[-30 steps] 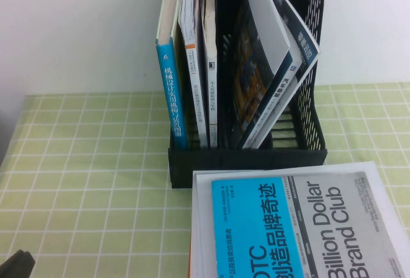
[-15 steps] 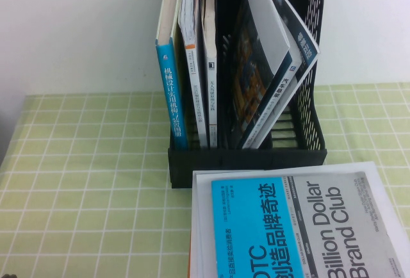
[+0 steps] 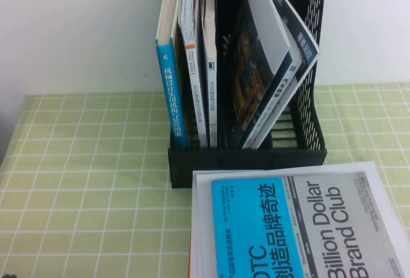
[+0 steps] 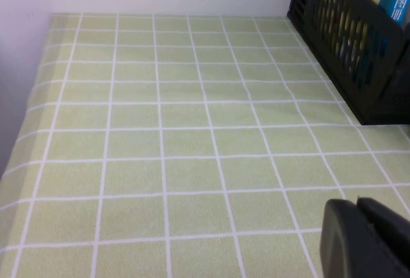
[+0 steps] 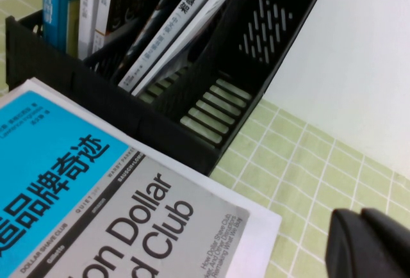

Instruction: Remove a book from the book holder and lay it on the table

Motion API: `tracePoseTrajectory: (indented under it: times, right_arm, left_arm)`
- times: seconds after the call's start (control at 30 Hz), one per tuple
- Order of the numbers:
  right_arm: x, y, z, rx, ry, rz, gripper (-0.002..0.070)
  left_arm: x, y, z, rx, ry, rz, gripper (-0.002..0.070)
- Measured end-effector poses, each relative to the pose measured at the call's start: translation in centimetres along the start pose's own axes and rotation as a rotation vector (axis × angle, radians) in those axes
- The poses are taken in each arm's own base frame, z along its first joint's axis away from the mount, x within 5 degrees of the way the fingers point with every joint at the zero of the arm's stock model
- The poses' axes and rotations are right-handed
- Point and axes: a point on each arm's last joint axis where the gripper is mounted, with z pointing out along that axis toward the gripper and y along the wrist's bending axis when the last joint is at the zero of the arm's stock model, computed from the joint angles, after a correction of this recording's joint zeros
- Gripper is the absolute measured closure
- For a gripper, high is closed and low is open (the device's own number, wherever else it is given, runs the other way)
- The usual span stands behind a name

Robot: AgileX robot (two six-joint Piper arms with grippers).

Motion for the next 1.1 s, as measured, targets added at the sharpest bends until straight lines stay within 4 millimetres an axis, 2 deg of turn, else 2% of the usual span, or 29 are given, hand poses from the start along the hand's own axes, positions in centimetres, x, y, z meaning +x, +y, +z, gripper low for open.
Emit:
tracePoseTrajectory:
  times: [0.13, 0.33, 0.43, 0.57, 0.67, 0.77, 0.97, 1.1]
  right_arm:
    - [0.0, -0.3, -0.2, 0.002, -0.014, 0.018, 0.0673]
    - [0.2, -2.4, -0.1, 0.122, -0.023, 0.114, 0.0673]
    - [0.5, -3.9, -0.6, 0.198, -0.052, 0.257, 0.0673]
    - [1.2, -5.0, -2.0, 0.249, -0.204, 0.431, 0.0673]
    - [2.1, -4.8, -2.7, 0.269, -0.317, 0.463, 0.0673]
    - [3.3, -4.4, -2.5, 0.286, -0.345, 0.463, 0.0673]
    - [6.2, -3.2, -1.0, 0.274, -0.275, 0.456, 0.0673]
    - [8.7, -2.6, -0.2, 0.292, -0.154, 0.456, 0.0673]
  left_arm:
    - [0.0, 0.0, 0.0, 0.0, 0.0, 0.0, 0.0677]
    - [0.0, 0.0, 0.0, 0.0, 0.0, 0.0, 0.0677]
    - [0.0, 0.0, 0.0, 0.0, 0.002, 0.0, 0.0677]
    - [0.0, 0.0, 0.0, 0.0, 0.002, 0.0, 0.0677]
    - [0.0, 0.0, 0.0, 0.0, 0.002, 0.003, 0.0677]
    - [0.0, 0.0, 0.0, -0.001, 0.002, 0.005, 0.0677]
    - [0.0, 0.0, 0.0, -0.001, 0.002, 0.005, 0.0677]
    - [0.0, 0.0, 0.0, -0.001, 0.002, 0.005, 0.0677]
